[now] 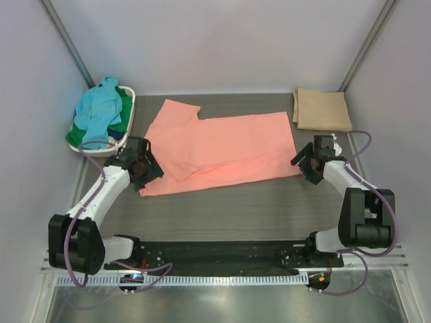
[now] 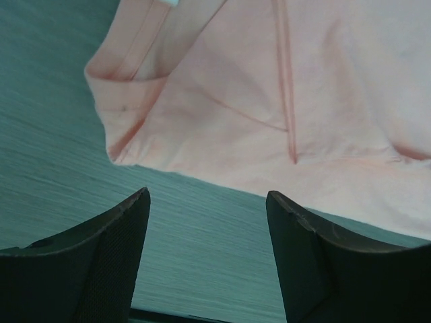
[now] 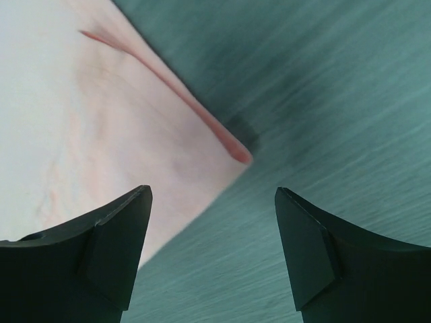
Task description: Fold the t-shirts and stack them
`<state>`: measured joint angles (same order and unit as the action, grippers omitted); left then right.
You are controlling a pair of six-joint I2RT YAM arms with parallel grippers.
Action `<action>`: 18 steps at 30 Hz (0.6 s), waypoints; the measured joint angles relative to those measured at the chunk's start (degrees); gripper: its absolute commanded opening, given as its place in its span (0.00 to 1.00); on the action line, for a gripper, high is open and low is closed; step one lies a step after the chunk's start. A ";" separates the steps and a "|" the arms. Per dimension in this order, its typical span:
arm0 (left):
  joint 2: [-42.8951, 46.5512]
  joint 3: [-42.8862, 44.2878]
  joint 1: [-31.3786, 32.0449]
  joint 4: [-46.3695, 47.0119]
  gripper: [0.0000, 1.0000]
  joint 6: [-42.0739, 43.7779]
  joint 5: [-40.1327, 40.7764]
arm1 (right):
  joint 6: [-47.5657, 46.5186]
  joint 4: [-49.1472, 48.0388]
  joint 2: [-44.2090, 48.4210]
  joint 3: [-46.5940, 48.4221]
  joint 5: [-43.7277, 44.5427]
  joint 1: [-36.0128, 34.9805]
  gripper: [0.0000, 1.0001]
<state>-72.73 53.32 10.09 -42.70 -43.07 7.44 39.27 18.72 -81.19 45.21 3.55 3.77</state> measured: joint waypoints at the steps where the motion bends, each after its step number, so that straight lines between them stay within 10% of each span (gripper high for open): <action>1: 0.83 -2.69 0.02 0.98 0.70 -0.96 -0.09 | 0.07 -0.46 0.15 -1.88 -0.48 0.55 0.78; 18: -1.29 -16.50 -2.49 10.49 0.69 -12.09 7.45 | 0.55 -10.56 -4.07 -5.29 -5.84 2.82 0.45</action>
<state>-74.02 36.82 7.60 -32.21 -55.16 14.90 39.81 8.16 -85.25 39.92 -2.28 6.59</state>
